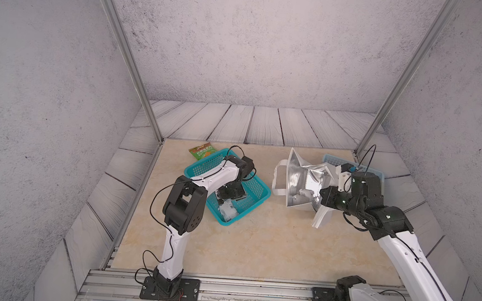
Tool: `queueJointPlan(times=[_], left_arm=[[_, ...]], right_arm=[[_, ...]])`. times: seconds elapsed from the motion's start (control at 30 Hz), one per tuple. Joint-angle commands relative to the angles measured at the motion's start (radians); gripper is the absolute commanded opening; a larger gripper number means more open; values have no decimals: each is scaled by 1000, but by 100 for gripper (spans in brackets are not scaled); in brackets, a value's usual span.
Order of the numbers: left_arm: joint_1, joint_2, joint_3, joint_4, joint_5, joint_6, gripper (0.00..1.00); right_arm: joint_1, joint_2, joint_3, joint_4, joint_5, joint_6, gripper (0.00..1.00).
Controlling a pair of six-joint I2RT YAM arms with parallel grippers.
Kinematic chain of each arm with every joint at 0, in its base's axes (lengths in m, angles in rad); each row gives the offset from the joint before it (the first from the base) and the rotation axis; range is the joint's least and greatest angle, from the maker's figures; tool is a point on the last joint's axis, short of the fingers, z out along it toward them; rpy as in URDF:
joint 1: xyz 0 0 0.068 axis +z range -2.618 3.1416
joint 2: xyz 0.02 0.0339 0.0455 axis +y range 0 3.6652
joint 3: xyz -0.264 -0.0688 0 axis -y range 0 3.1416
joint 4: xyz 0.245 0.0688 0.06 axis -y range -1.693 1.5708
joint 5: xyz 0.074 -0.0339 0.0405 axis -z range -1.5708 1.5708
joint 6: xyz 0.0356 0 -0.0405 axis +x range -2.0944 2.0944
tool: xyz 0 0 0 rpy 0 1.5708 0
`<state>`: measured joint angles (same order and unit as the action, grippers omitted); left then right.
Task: Place the ice pack in the delivery bag
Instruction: Pick up the ice pack from the bin.
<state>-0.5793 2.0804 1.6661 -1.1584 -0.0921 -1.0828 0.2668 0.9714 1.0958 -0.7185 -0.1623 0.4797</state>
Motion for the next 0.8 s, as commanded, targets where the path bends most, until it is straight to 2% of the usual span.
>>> queueJointPlan(times=[0.0, 0.13, 0.33, 0.37, 0.43, 0.5, 0.57, 0.67, 0.77], left_arm=[[-3, 21, -14, -44, -21, -193, 72], [-4, 74, 19, -57, 6, -234, 74], [-1, 111, -115, 139, 113, -245, 76], [-1, 118, -120, 156, 111, -239, 74], [1, 115, -117, 182, 97, -213, 62], [2, 88, -115, 190, 70, -202, 44], [4, 48, -106, 193, 38, -182, 34], [6, -41, -92, 193, 5, -126, 24], [6, -177, -100, 231, 1, -20, 19]], right_arm=[[-4, -15, -7, 8, 5, 3, 0], [-7, -16, -8, 7, -5, 2, 0], [-7, -18, -6, 14, -22, 5, 0], [-7, -18, -4, 11, -22, 3, 0], [-7, -19, 2, 1, -20, -2, 0], [-8, -21, 5, -9, -16, -7, 0], [-9, -24, 8, -13, -13, -8, 0], [-10, -28, 9, -20, -11, -10, 0], [-9, -31, 7, -26, -5, -13, 0]])
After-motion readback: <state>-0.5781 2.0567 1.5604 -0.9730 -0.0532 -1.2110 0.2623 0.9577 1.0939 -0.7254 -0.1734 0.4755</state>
